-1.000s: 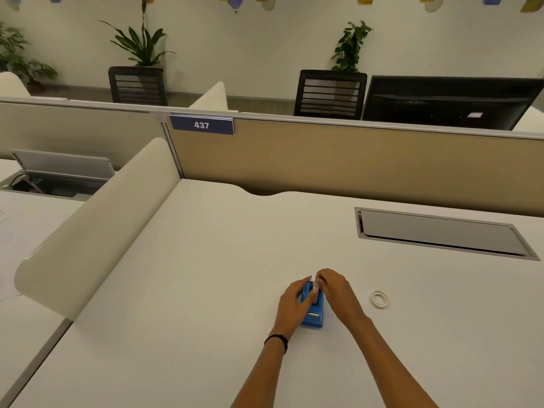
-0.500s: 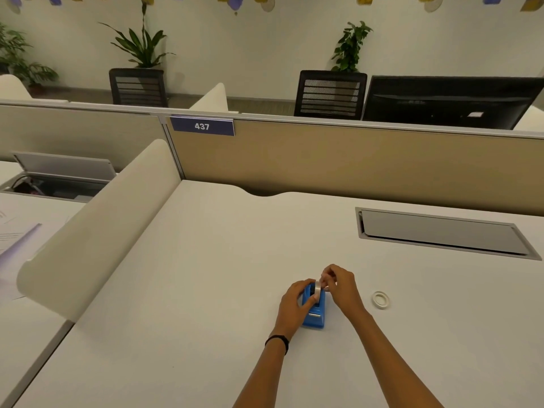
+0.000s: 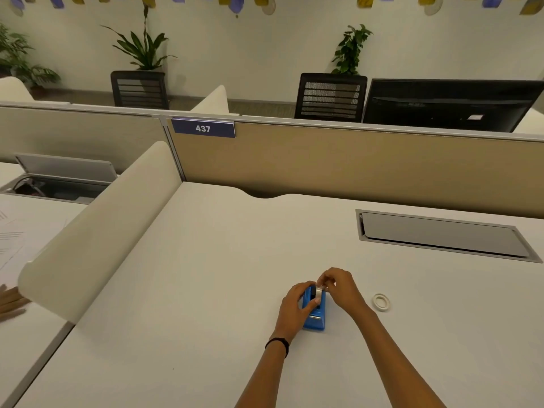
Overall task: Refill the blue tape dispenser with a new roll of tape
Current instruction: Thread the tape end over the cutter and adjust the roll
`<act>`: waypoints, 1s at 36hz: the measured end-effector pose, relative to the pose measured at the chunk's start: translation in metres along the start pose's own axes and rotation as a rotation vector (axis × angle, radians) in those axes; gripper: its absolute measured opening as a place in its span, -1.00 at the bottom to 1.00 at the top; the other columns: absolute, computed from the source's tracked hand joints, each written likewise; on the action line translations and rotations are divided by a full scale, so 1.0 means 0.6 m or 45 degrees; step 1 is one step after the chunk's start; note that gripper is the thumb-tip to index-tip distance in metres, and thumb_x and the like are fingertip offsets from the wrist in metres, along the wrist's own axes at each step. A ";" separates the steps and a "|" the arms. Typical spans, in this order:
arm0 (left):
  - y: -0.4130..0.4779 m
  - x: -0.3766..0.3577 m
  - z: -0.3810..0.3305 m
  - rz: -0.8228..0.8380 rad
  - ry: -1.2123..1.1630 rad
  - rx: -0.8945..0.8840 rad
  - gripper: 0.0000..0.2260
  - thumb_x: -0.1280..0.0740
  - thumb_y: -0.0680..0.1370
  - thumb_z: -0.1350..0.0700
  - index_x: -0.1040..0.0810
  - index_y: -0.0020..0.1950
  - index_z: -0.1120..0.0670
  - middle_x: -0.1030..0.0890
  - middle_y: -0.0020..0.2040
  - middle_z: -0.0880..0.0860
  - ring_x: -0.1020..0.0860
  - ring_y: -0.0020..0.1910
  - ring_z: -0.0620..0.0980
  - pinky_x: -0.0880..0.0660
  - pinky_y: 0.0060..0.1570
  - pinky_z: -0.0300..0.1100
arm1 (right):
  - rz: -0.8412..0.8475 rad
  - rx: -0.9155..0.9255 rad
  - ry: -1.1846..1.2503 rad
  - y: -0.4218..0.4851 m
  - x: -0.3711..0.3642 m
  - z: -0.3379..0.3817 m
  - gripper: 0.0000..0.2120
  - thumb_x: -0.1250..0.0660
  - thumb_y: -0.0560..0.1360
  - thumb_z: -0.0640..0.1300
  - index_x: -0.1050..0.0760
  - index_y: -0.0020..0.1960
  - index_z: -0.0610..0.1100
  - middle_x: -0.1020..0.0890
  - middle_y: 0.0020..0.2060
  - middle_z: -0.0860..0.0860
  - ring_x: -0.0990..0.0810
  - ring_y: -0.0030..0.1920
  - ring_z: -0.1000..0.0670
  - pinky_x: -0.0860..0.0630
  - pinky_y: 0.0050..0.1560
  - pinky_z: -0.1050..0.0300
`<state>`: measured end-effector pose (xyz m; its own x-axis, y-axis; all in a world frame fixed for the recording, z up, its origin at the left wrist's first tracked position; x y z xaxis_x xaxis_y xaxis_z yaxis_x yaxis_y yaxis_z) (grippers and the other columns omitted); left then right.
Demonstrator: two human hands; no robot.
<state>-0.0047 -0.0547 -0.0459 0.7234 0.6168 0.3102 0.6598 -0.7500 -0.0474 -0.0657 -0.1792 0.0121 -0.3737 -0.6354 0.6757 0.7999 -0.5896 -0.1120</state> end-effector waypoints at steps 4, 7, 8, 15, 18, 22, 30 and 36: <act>-0.001 0.000 -0.001 0.000 0.014 -0.009 -0.62 -0.35 0.51 0.03 -0.44 0.31 0.03 -0.51 0.25 -0.03 -0.48 0.20 -0.12 -0.39 0.21 -0.35 | 0.029 0.002 -0.039 -0.001 0.005 0.002 -0.76 -0.16 0.50 -0.41 -0.59 -0.19 -0.31 -0.66 -0.19 -0.23 -0.55 -0.27 0.00 -0.46 -0.25 0.39; -0.002 0.001 -0.003 0.001 0.012 -0.014 -0.63 -0.35 0.51 0.03 -0.44 0.30 0.02 -0.52 0.24 -0.05 -0.48 0.20 -0.15 -0.39 0.20 -0.37 | 0.052 -0.001 -0.068 -0.001 0.008 0.004 -0.75 -0.16 0.48 -0.42 -0.60 -0.20 -0.30 -0.66 -0.18 -0.22 -0.54 -0.29 0.05 -0.43 -0.28 0.46; -0.002 0.001 -0.003 0.003 0.010 -0.015 -0.64 -0.35 0.51 0.02 -0.44 0.30 0.01 -0.52 0.24 -0.06 -0.48 0.19 -0.16 -0.39 0.19 -0.39 | 0.057 -0.007 -0.081 0.000 0.009 0.004 -0.74 -0.16 0.48 -0.43 -0.61 -0.20 -0.29 -0.66 -0.17 -0.20 -0.53 -0.29 0.05 -0.42 -0.28 0.45; -0.003 0.001 -0.002 0.003 -0.013 -0.008 -0.64 -0.36 0.51 0.02 -0.44 0.30 -0.01 -0.51 0.22 -0.10 -0.48 0.18 -0.18 -0.40 0.17 -0.41 | 0.081 -0.002 -0.039 -0.007 0.008 0.002 -0.88 -0.27 0.46 -0.29 -0.59 -0.13 -0.18 -0.59 -0.18 -0.02 -0.56 -0.16 0.04 -0.40 -0.23 0.43; -0.004 0.001 -0.002 -0.002 -0.015 -0.008 -0.65 -0.36 0.51 0.02 -0.44 0.29 -0.01 -0.52 0.22 -0.11 -0.48 0.18 -0.19 -0.40 0.17 -0.42 | 0.100 0.034 0.016 -0.014 0.008 0.005 -0.93 -0.39 0.41 -0.20 -0.54 -0.12 -0.11 -0.55 -0.19 0.02 -0.56 -0.17 0.07 -0.44 -0.23 0.41; -0.003 0.000 -0.002 -0.007 -0.017 0.001 -0.64 -0.36 0.51 0.02 -0.43 0.29 -0.01 -0.50 0.19 -0.15 -0.48 0.17 -0.19 -0.39 0.17 -0.42 | 0.092 0.057 -0.032 -0.019 0.002 0.003 -0.84 -0.44 0.37 -0.24 -0.52 -0.07 -0.18 -0.50 -0.17 -0.01 -0.51 -0.21 0.08 -0.46 -0.21 0.40; -0.003 0.000 -0.001 -0.001 -0.013 0.006 -0.64 -0.35 0.51 0.01 -0.43 0.29 -0.03 -0.51 0.23 -0.09 -0.48 0.17 -0.18 -0.40 0.13 -0.46 | -0.021 0.017 -0.035 -0.019 0.001 0.004 -0.88 -0.37 0.43 -0.29 -0.51 -0.25 -0.14 -0.61 -0.19 -0.14 -0.53 -0.22 0.03 -0.39 -0.24 0.43; -0.004 0.000 -0.001 -0.001 -0.009 0.010 -0.65 -0.35 0.51 0.01 -0.43 0.29 -0.04 -0.50 0.24 -0.09 -0.47 0.18 -0.17 -0.40 0.12 -0.47 | -0.036 -0.009 -0.019 -0.019 0.004 0.003 -0.92 -0.36 0.44 -0.27 -0.53 -0.23 -0.19 -0.63 -0.23 -0.16 -0.53 -0.26 0.01 -0.45 -0.21 0.32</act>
<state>-0.0066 -0.0533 -0.0452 0.7244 0.6191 0.3033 0.6619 -0.7476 -0.0546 -0.0749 -0.1727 0.0163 -0.3893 -0.6111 0.6892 0.7857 -0.6109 -0.0979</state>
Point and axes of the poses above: each hand's wrist, its own y-axis towards the middle knuckle, its own x-axis out of the back of the hand, z = x × y, the point moved 3 cm from there along y, towards the middle knuckle
